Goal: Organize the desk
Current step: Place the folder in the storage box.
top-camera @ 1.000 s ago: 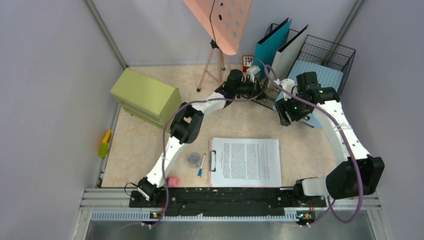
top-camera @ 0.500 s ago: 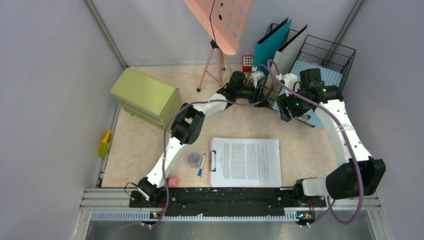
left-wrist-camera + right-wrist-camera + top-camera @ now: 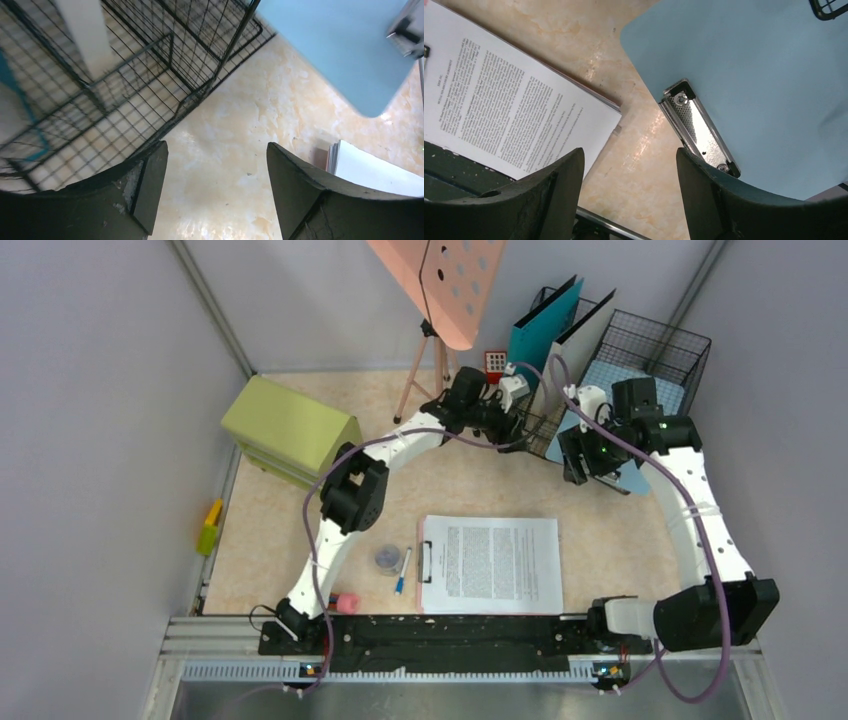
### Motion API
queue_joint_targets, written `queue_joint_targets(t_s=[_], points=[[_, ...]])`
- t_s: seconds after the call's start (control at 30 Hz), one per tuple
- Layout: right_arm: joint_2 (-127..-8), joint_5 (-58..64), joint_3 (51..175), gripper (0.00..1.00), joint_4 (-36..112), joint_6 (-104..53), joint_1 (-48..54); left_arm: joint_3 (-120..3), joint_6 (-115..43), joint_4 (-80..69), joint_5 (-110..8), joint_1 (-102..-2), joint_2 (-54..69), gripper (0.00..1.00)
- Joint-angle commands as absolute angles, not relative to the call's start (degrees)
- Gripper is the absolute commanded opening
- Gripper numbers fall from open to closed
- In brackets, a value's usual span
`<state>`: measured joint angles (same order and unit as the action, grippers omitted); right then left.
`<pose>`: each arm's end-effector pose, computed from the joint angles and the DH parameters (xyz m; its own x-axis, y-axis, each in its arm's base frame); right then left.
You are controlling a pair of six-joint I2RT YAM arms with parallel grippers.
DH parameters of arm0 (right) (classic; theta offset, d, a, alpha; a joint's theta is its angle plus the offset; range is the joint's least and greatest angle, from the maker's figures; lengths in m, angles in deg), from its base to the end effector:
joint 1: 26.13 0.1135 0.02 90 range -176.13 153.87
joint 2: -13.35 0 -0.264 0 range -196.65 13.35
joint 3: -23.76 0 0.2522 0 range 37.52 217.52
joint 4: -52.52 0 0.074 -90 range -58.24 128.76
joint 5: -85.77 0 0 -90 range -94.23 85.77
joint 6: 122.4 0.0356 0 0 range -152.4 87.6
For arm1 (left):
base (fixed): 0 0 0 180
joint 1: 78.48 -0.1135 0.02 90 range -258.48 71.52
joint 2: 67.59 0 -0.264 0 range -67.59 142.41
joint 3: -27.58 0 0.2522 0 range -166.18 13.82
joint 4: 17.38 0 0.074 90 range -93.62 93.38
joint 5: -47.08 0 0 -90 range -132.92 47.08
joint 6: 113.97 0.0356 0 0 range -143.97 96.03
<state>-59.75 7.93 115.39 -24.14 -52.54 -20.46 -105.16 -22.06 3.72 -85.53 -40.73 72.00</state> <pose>0.2379 0.0312 0.3538 -0.7221 -0.4099 -0.5573 -0.4856 0.8741 -0.0138 0.4280 -0.3619 0.2076 -0.3396 0.2940 -0.8934 0.9353 0.2061 -0.2877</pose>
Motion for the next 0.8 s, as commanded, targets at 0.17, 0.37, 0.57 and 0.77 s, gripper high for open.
queue_joint_targets(t_s=[0.17, 0.37, 0.57, 0.77], points=[[-55.33, 12.63, 123.93, 0.67, -21.61, -48.06, -23.9, -101.88, -17.71, 13.24, -76.31, -41.03, 56.42, 0.76], [-57.11, 6.22, 128.38, 0.67, -19.12, -47.38, -25.45, -99.9, -27.73, 16.58, -77.52, -40.43, 52.13, 0.75], [-62.61, -0.39, 132.47, 0.67, -20.89, -52.8, -25.87, -93.2, -45.21, 8.85, -81.48, -39.0, 51.16, 0.74], [-66.95, -7.0, 132.68, 0.69, -20.44, -59.73, -25.87, -93.82, -41.77, 10.64, -76.52, -35.33, 52.32, 0.75]])
